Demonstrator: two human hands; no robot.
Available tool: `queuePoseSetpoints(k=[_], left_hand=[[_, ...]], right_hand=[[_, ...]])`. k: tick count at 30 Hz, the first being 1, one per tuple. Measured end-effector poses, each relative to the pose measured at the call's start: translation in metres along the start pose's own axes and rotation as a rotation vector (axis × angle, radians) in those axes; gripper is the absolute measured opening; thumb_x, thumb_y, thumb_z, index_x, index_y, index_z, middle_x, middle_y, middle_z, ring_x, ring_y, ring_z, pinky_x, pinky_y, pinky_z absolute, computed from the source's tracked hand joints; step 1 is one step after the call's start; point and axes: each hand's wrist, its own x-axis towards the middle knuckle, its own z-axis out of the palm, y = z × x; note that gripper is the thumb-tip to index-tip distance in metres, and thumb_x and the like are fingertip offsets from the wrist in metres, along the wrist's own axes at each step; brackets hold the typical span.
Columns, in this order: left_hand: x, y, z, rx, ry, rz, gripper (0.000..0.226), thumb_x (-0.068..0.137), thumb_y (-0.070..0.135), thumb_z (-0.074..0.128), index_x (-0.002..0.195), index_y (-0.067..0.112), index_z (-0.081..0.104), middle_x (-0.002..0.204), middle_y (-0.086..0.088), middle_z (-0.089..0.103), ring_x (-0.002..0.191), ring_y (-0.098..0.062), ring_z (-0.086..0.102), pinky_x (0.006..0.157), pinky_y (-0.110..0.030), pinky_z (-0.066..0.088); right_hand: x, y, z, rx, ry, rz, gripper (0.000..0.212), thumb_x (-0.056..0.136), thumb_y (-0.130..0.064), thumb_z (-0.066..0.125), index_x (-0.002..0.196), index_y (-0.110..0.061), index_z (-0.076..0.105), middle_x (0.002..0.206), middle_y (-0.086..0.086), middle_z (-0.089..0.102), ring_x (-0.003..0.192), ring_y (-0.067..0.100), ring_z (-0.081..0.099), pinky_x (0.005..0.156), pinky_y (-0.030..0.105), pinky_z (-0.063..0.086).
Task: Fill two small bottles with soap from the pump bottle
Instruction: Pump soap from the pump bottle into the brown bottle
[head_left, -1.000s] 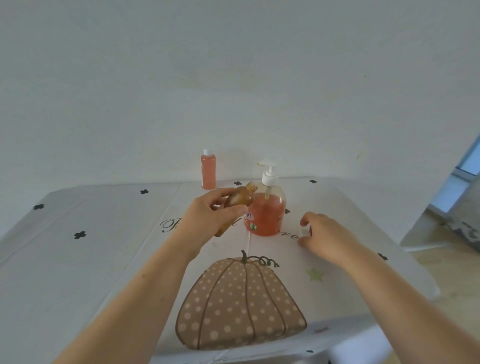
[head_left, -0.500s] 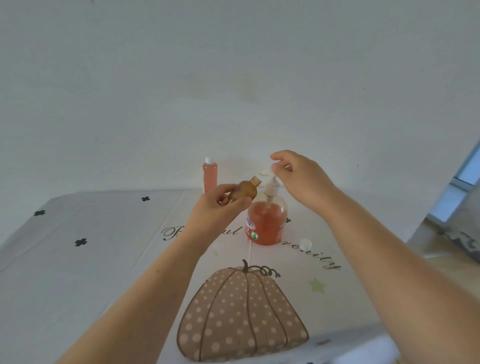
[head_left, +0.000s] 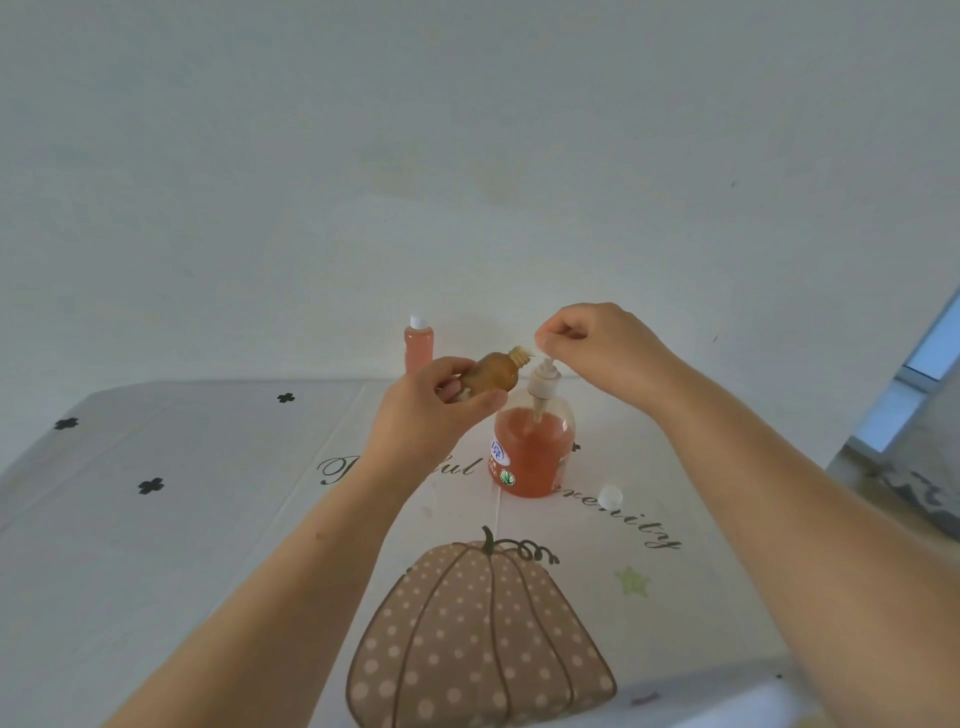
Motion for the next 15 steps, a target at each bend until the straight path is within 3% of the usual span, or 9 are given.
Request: queuePoseSetpoints(k=[2,6,7,9,11,15], left_hand=[[0.002,0.001,-0.001,-0.008,-0.009,0.014,0.029,0.078,0.039,0.078,0.105,0.037,0.067,0.086,0.016,0.063,0.079,0.009,0.057,0.051,-0.002,0.037],[0.006,0.000,-0.002,-0.022,-0.042,0.044,0.027,0.079,0.037,0.079,0.101,0.043,0.065,0.083,0.020,0.062,0.083,0.018,0.054,0.063,-0.005,0.038],[0.007,-0.001,-0.002,-0.027,-0.053,0.051,0.026,0.079,0.036,0.079,0.099,0.045,0.064,0.081,0.020,0.061,0.080,0.020,0.054,0.063,-0.003,0.038],[0.008,-0.003,-0.003,-0.047,-0.071,0.062,0.026,0.080,0.035,0.078,0.098,0.047,0.064,0.077,0.022,0.061,0.075,0.022,0.053,0.061,-0.001,0.038],[0.009,-0.004,-0.003,-0.061,-0.091,0.063,0.027,0.081,0.035,0.077,0.104,0.045,0.066,0.079,0.023,0.064,0.077,0.019,0.054,0.065,-0.004,0.039],[0.013,-0.006,-0.006,-0.053,-0.150,0.037,0.039,0.081,0.022,0.075,0.114,0.040,0.065,0.092,0.011,0.065,0.077,0.006,0.058,0.070,-0.014,0.042]], right_hand=[[0.003,-0.001,-0.004,-0.007,-0.017,-0.004,0.015,0.097,-0.027,0.060,0.101,-0.022,0.074,0.103,-0.012,0.072,0.099,0.009,0.065,0.074,0.018,0.046],[0.010,-0.002,-0.010,-0.047,-0.065,0.009,0.016,0.096,-0.028,0.062,0.099,-0.018,0.074,0.088,-0.019,0.067,0.069,-0.001,0.056,0.052,0.014,0.037],[0.013,-0.003,-0.010,-0.049,-0.070,0.009,0.018,0.096,-0.030,0.063,0.099,-0.017,0.074,0.089,-0.018,0.068,0.070,-0.001,0.057,0.055,0.015,0.040],[0.021,-0.008,-0.010,-0.028,-0.057,0.005,0.021,0.097,-0.032,0.061,0.102,-0.016,0.073,0.096,-0.010,0.071,0.088,0.009,0.066,0.076,0.026,0.052],[0.033,-0.013,-0.006,-0.022,-0.024,0.009,0.024,0.100,-0.031,0.055,0.107,-0.015,0.072,0.103,-0.003,0.073,0.101,0.019,0.067,0.093,0.037,0.053],[0.058,-0.020,0.004,-0.079,-0.033,0.056,0.030,0.104,-0.026,0.045,0.117,-0.011,0.067,0.111,0.005,0.072,0.104,0.024,0.066,0.093,0.038,0.050]])
